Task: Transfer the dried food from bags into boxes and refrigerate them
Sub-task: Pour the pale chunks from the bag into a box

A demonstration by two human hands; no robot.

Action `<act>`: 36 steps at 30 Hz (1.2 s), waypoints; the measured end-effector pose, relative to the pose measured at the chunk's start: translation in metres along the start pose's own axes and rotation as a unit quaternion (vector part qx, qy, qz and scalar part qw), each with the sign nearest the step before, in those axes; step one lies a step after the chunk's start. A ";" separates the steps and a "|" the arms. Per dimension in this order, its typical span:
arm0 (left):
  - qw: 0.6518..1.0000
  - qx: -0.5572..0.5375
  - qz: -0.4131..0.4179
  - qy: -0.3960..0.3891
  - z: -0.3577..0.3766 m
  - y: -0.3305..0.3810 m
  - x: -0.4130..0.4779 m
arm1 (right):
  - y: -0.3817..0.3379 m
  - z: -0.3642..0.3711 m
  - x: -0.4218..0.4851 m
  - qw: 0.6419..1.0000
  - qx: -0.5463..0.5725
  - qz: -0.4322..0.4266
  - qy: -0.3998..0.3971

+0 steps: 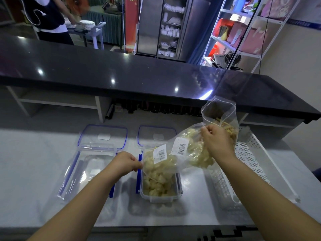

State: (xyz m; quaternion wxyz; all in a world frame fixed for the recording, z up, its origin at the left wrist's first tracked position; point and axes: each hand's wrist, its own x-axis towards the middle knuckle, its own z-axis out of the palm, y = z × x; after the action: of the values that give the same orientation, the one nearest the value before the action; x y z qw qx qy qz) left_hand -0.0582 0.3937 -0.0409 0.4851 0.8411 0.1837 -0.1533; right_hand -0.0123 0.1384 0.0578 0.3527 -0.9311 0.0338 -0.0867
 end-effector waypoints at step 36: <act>0.995 0.024 0.023 0.091 -0.001 0.009 0.005 | -0.011 -0.008 -0.004 0.962 0.168 0.089 -0.195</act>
State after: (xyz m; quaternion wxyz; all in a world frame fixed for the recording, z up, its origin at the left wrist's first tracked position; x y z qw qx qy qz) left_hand -0.0495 0.3916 -0.0360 0.4491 0.8672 0.2037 -0.0694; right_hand -0.0179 0.1420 0.0704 0.5105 -0.8503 0.0323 0.1241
